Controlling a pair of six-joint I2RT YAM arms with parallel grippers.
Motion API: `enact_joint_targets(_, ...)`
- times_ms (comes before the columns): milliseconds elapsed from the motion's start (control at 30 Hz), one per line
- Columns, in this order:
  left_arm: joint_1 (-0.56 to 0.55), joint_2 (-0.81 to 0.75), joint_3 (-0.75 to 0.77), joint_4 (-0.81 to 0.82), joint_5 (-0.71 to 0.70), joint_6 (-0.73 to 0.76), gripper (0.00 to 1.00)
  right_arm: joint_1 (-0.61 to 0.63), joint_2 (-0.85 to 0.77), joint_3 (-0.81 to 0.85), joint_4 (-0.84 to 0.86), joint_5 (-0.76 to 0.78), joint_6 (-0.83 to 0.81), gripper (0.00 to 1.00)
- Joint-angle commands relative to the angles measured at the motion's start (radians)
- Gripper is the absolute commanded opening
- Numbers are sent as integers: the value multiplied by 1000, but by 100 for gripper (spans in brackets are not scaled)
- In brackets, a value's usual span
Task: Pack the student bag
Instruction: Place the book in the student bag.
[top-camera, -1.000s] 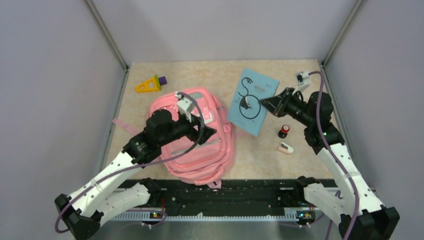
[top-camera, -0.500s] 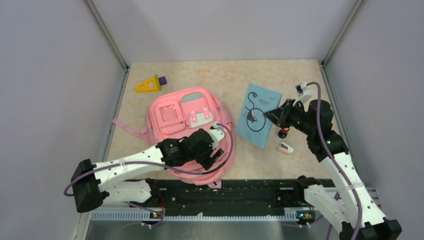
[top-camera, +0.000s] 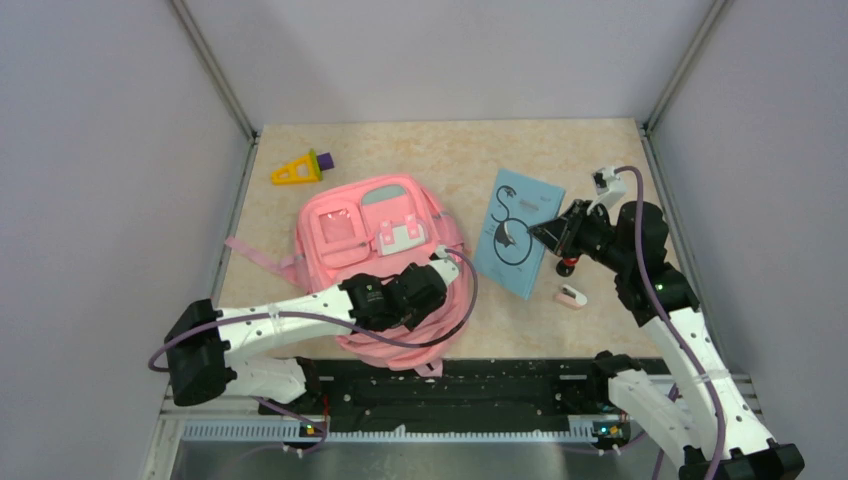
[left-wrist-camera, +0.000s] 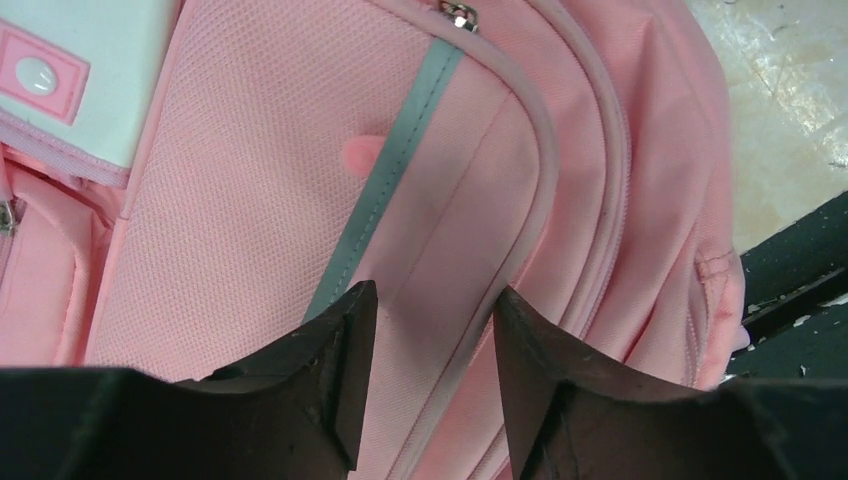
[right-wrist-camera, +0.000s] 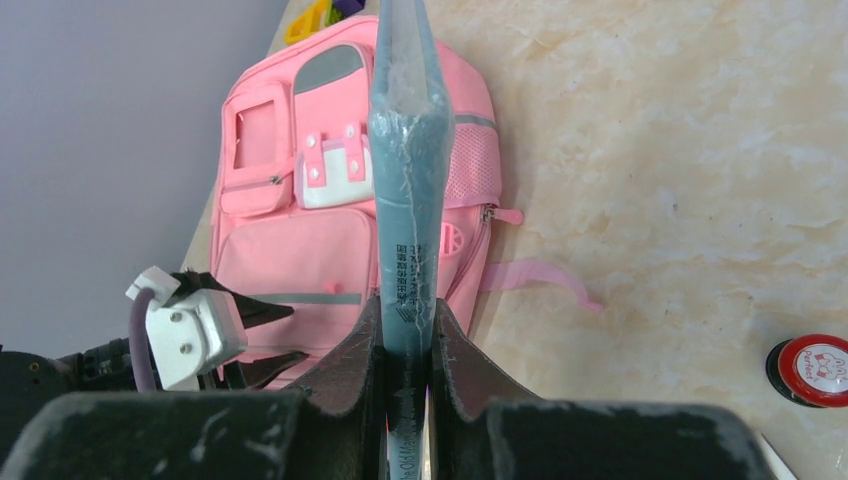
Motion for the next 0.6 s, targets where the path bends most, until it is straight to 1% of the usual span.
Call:
enact_joint_targets(0,-21,34,61,-59,-179,-36,40,2,-28,31,81,-28,2,0)
enact_joint_targets(133,-28,21,96,-69,-254,-52,1,4,-29,30,78,-51,8,0)
enact_joint_targets(267,-28,-50,151,-55,-318,-57,0,3,-17,6,76,-105,42,0)
enact_joint_targets(367,-27,-113,208,-27,-326,-28,0,3,-20,-44,92,-154,114,0)
enact_joint_targets(467,-27,-183,219,52,-306,20,0,5,-23,-135,176,-224,244,0)
enact_joint_targets(567,-24,-235,211,130,-274,59,0,14,-23,-236,318,-276,390,0)
